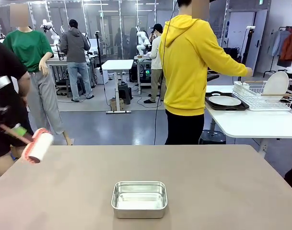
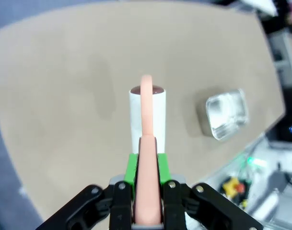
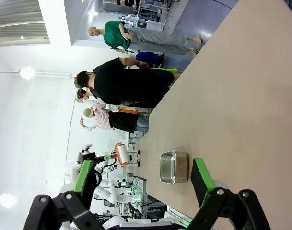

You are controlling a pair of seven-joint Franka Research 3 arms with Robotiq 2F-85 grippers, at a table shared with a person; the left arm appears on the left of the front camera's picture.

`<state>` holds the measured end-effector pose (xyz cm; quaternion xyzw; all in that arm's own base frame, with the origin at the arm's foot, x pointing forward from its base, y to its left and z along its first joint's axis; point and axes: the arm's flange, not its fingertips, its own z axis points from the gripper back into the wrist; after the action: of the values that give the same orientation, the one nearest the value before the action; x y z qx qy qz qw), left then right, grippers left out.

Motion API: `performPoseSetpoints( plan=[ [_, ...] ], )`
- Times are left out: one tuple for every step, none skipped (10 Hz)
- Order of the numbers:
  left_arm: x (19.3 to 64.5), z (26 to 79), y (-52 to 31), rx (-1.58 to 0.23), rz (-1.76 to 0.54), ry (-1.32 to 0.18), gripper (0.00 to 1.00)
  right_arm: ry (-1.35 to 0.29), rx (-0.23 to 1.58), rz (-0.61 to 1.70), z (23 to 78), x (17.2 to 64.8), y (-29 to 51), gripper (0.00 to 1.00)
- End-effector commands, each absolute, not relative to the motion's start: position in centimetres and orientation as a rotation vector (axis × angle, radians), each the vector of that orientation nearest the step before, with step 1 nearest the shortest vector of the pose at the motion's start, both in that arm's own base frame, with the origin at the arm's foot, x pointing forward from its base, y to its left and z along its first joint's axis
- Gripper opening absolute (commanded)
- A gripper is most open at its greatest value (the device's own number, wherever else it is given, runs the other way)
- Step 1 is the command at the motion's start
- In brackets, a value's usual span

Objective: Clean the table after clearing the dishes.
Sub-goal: Place the Lint Roller back on top of the Airtight Container.

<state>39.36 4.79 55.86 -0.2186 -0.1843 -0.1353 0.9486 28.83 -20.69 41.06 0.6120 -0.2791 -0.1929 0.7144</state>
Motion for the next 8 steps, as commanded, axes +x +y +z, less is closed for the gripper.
performPoseSetpoints(
  plan=[
    [40.8,60.7,-2.2,-0.332,-0.717,-0.305,0.20,-0.624,1.366,-0.430,41.4,28.5,-20.4,1.00],
    [40.3,61.5,-6.2,-0.322,-0.889,-0.276,0.20,-0.624,1.366,-0.430,41.4,28.5,-20.4,1.00],
    [39.8,61.8,-10.3,-0.289,-1.051,-0.210,0.20,-0.624,1.366,-0.430,41.4,28.5,-20.4,1.00],
    [39.3,61.5,-15.1,-0.256,-1.211,-0.130,0.20,-0.624,1.366,-0.430,41.4,28.5,-20.4,1.00],
    [39.3,60.7,-19.1,-0.244,-1.346,-0.065,0.20,-0.624,1.366,-0.430,41.4,28.5,-20.4,1.00],
    [39.8,59.0,-22.6,-0.191,-1.415,0.014,0.20,-0.624,1.366,-0.430,41.4,28.5,-20.4,1.00],
    [39.8,55.9,-26.4,-0.213,-1.469,0.037,0.20,-0.624,1.366,-0.430,41.4,28.5,-20.4,1.00],
    [39.8,54.1,-28.5,-0.199,-1.459,0.028,0.20,-0.624,1.366,-0.430,41.4,28.5,-20.4,1.00]
  ],
)
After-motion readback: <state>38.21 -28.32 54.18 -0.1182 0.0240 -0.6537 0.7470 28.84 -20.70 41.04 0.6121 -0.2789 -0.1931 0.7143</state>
